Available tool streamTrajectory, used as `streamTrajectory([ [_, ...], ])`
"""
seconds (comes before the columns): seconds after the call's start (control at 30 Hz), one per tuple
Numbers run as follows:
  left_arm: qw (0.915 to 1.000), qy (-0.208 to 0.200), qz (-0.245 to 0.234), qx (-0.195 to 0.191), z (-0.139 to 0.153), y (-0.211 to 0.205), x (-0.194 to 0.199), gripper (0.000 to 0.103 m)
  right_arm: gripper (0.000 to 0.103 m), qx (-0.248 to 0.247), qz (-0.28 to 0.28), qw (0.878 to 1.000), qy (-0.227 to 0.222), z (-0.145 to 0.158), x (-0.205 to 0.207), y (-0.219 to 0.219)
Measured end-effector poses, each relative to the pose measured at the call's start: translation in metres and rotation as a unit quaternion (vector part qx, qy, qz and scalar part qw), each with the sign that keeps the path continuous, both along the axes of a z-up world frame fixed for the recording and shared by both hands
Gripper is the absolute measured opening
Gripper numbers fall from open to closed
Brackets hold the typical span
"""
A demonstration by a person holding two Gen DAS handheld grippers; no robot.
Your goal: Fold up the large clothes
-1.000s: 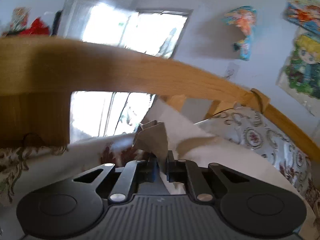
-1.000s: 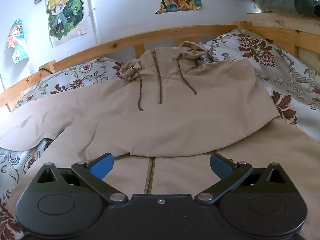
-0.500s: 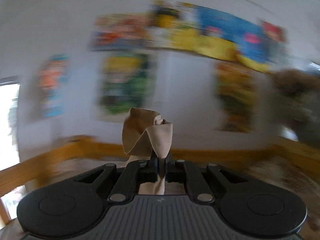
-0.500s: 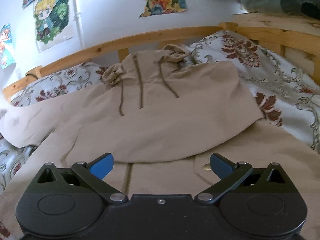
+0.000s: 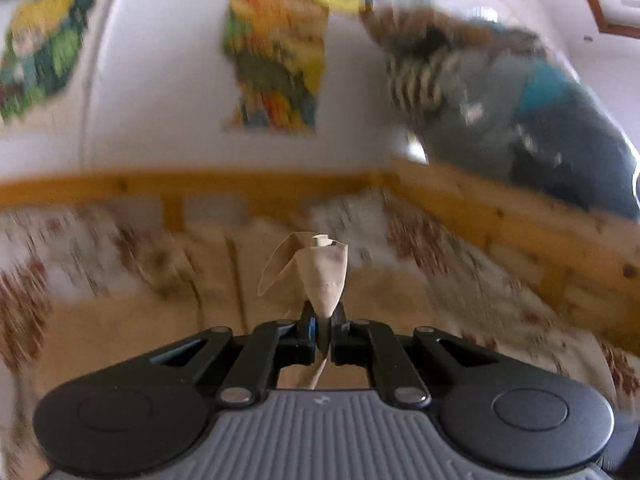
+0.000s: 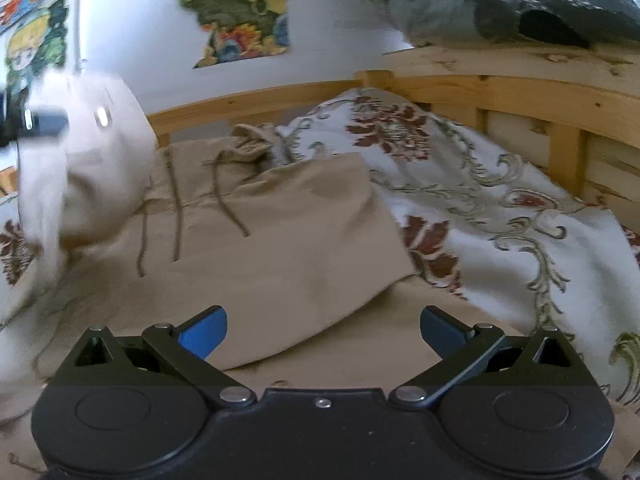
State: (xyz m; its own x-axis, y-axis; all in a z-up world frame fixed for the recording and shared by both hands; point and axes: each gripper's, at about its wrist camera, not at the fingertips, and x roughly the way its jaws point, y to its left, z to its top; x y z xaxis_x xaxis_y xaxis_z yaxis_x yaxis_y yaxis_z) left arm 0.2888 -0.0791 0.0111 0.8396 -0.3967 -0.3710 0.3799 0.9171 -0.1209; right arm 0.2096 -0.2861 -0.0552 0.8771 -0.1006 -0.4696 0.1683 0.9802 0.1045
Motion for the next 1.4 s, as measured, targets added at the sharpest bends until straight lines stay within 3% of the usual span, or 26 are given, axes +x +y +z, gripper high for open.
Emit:
streamTrajectory([
  [0.07, 0.9978, 0.060, -0.024, -0.014, -0.018, -0.001, 0.007, 0.008, 0.102, -0.002, -0.005, 1.000, 0.000, -0.002, 0.001, -0.005],
  [0.17, 0.9921, 0.114, -0.029, -0.042, -0.036, 0.014, -0.002, 0.021, 0.102, 0.003, -0.014, 1.000, 0.003, -0.005, 0.000, -0.013],
  [0.23, 0.9904, 0.125, -0.031, -0.049, -0.039, 0.025, -0.012, 0.064, 0.102, 0.007, -0.019, 1.000, 0.002, -0.005, 0.000, -0.016],
  [0.3, 0.9929, 0.106, -0.016, -0.051, -0.037, 0.040, -0.027, 0.084, 0.102, 0.009, -0.016, 1.000, -0.007, -0.004, -0.002, -0.015],
  [0.43, 0.9936, 0.107, 0.000, -0.038, -0.034, 0.064, -0.044, 0.087, 0.102, 0.020, 0.010, 0.999, -0.027, -0.001, -0.005, -0.007],
  [0.53, 0.9937, 0.103, 0.043, 0.005, -0.030, 0.086, -0.049, 0.089, 0.102, 0.044, 0.036, 0.998, -0.033, -0.001, -0.003, -0.002],
  [0.63, 0.9851, 0.103, 0.121, 0.066, -0.033, 0.110, -0.043, 0.089, 0.095, 0.039, 0.059, 0.997, -0.021, -0.003, 0.001, 0.008],
  [0.73, 0.9694, 0.108, 0.203, 0.086, -0.040, 0.142, -0.028, 0.089, 0.081, 0.040, 0.087, 0.995, 0.006, -0.010, 0.006, 0.019],
  [0.83, 0.9565, 0.128, 0.254, 0.063, -0.046, 0.178, -0.011, 0.085, 0.071, 0.054, 0.111, 0.992, 0.040, -0.021, 0.012, 0.027],
  [0.93, 0.9481, 0.154, 0.277, 0.029, -0.053, 0.206, 0.005, 0.075, 0.047, 0.076, 0.124, 0.987, 0.071, -0.033, 0.020, 0.034],
  [0.97, 0.9470, 0.160, 0.278, 0.019, -0.055, 0.212, 0.010, 0.073, 0.030, 0.081, 0.129, 0.986, 0.071, -0.035, 0.019, 0.035],
  [1.03, 0.9460, 0.173, 0.274, 0.014, -0.061, 0.218, 0.021, 0.055, 0.021, 0.068, 0.136, 0.986, 0.063, -0.033, 0.018, 0.041],
  [1.1, 0.9462, 0.186, 0.265, 0.008, -0.066, 0.221, 0.032, 0.048, 0.007, 0.052, 0.144, 0.988, 0.032, -0.026, 0.014, 0.044],
  [1.17, 0.9461, 0.199, 0.256, 0.003, -0.068, 0.221, 0.042, 0.044, 0.003, 0.023, 0.146, 0.989, -0.003, -0.014, 0.010, 0.046],
  [1.27, 0.9436, 0.215, 0.251, -0.015, -0.076, 0.220, 0.051, 0.027, 0.003, -0.049, 0.137, 0.988, -0.056, -0.002, 0.006, 0.048],
  [1.4, 0.9394, 0.214, 0.268, -0.017, -0.076, 0.219, 0.051, 0.008, 0.004, -0.060, 0.135, 0.989, -0.026, -0.017, 0.017, 0.045],
])
